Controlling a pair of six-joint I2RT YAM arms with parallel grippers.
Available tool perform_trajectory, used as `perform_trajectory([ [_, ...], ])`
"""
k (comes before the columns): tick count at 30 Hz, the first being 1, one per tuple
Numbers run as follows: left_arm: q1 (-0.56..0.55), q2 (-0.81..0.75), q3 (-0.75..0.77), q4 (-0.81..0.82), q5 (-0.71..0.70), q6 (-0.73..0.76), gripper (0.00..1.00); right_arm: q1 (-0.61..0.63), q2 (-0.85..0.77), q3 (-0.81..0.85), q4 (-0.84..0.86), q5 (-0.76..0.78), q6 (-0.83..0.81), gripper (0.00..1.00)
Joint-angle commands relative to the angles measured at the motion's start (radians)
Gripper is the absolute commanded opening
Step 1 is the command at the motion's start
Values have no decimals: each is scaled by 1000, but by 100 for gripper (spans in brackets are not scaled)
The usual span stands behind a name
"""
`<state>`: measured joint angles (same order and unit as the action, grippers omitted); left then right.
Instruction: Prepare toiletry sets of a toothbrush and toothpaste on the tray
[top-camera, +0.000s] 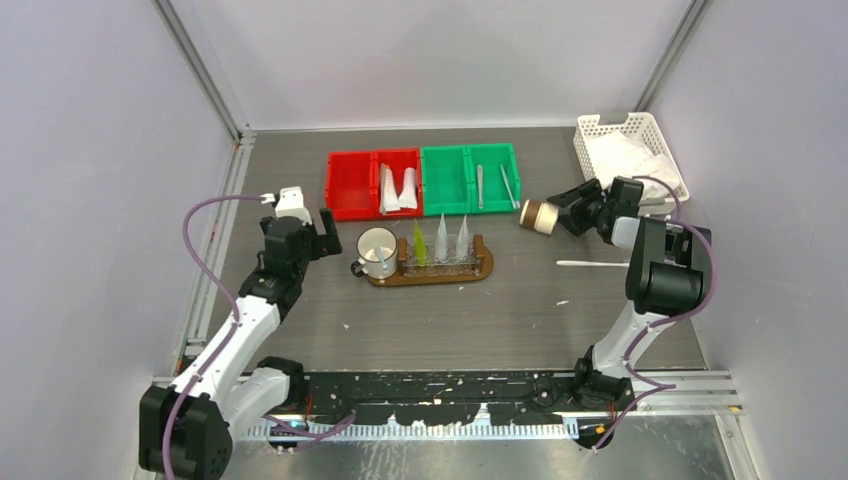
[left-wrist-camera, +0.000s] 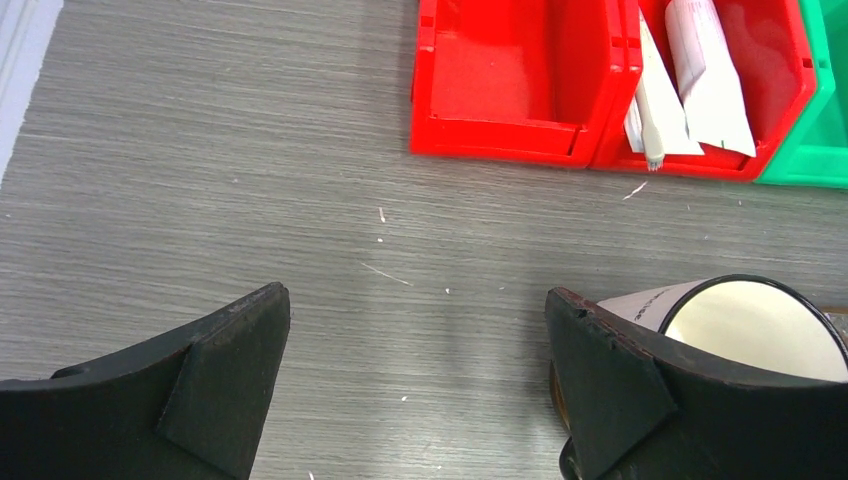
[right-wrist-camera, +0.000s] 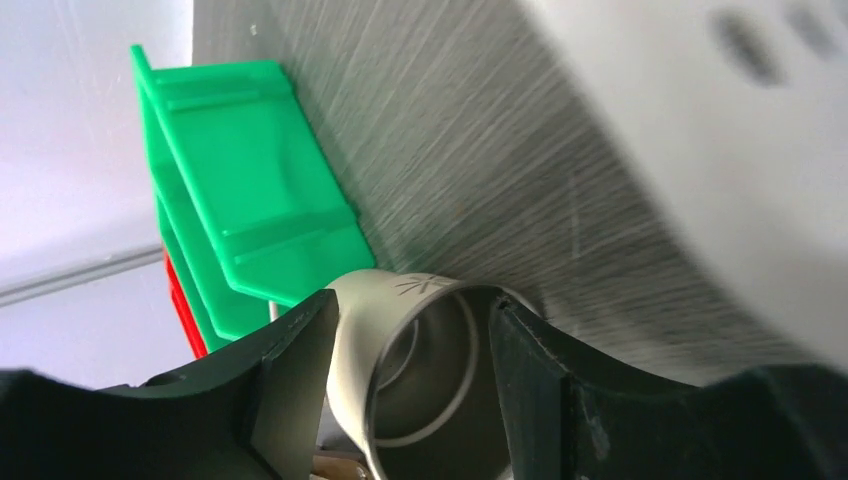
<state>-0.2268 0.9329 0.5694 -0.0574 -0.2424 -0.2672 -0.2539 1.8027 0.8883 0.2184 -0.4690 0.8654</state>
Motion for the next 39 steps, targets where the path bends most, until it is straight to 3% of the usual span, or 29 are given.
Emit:
perform_trajectory([
  [1, 0, 7, 30, 39, 21, -17, 100, 23, -34, 27, 68, -55, 35, 61],
  [5, 0, 15, 27, 44, 24, -20, 100, 23, -64, 15, 79, -79, 55, 58],
  [8, 0, 21, 25, 46, 30, -22, 100, 30, -74, 18, 82, -93, 63, 37],
  [11, 0, 27, 24, 48, 39, -29, 100, 33, -75, 33, 60, -116, 63, 10],
  [13, 0, 27, 27, 43, 44, -30, 100, 38, -113, 47, -9, -118, 36, 6],
  [17, 0, 22, 26, 36, 56, -39, 100, 110, -269, 177, -439, 36, -186, 5],
  [20, 0, 20, 22, 31, 68, -47, 100, 237, -310, 321, -721, 200, -329, 5],
  [24, 0, 8, 26, 1, 75, -51, 100, 424, -283, 441, -949, 405, -439, 5],
  [33, 0, -40, 27, -37, 74, -46, 100, 613, -204, 458, -1041, 741, -472, 5],
  [39, 0, -39, 18, -35, 71, -43, 100, 635, -194, 426, -1010, 781, -475, 5],
])
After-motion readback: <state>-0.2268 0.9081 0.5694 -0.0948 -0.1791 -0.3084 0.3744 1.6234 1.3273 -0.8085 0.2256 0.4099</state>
